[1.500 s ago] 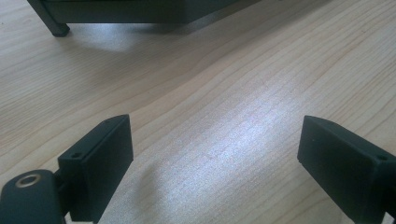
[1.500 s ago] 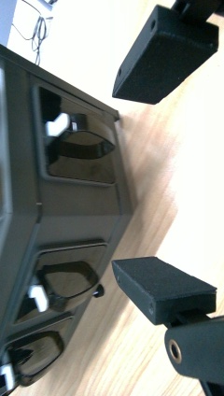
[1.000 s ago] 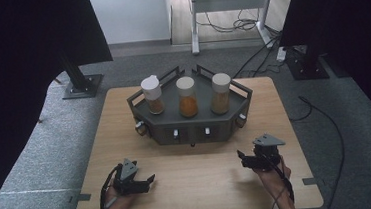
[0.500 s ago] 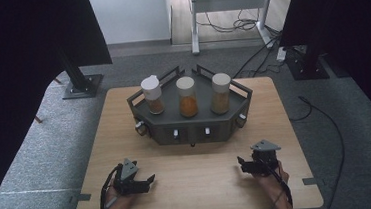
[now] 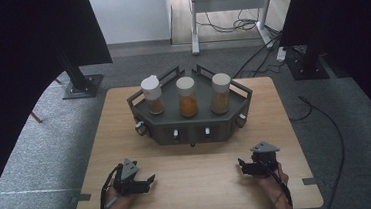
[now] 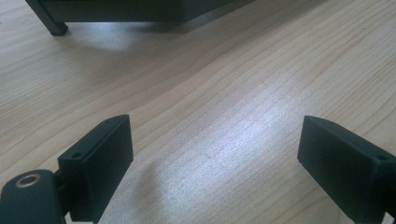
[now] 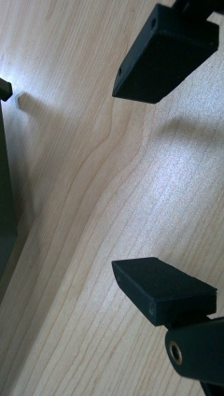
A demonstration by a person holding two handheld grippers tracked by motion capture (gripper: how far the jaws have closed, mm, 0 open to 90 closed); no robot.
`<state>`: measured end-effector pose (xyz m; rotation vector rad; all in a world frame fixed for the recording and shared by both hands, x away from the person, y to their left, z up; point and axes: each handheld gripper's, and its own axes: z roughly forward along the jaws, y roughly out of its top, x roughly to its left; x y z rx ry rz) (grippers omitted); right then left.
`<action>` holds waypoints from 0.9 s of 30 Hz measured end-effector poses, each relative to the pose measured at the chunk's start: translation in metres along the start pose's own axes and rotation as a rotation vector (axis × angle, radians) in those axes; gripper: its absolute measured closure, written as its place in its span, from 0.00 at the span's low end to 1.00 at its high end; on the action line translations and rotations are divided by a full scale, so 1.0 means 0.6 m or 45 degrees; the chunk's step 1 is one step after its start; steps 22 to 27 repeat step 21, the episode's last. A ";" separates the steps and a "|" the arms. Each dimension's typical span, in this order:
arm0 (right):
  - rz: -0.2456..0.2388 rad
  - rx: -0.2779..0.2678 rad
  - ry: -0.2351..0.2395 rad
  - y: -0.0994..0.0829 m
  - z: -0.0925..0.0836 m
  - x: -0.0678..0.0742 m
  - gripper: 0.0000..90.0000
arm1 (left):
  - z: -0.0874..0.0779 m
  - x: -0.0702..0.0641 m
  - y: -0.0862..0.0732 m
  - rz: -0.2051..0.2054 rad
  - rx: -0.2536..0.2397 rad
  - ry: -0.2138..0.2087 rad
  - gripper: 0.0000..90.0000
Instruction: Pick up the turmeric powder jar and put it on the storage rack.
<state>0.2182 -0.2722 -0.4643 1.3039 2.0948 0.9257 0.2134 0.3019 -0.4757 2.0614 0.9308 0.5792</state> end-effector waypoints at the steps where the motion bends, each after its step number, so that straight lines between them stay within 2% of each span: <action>1: -0.001 0.001 0.000 0.000 0.000 0.000 0.16 | 0.000 0.000 0.000 0.001 0.000 0.000 0.11; 15: -0.008 0.046 -0.004 0.002 0.009 0.003 0.16 | 0.000 0.001 0.000 0.000 0.001 -0.002 0.11; 27: 0.004 0.043 0.002 0.000 0.010 0.001 0.15 | 0.000 0.000 0.001 0.004 0.004 -0.002 0.11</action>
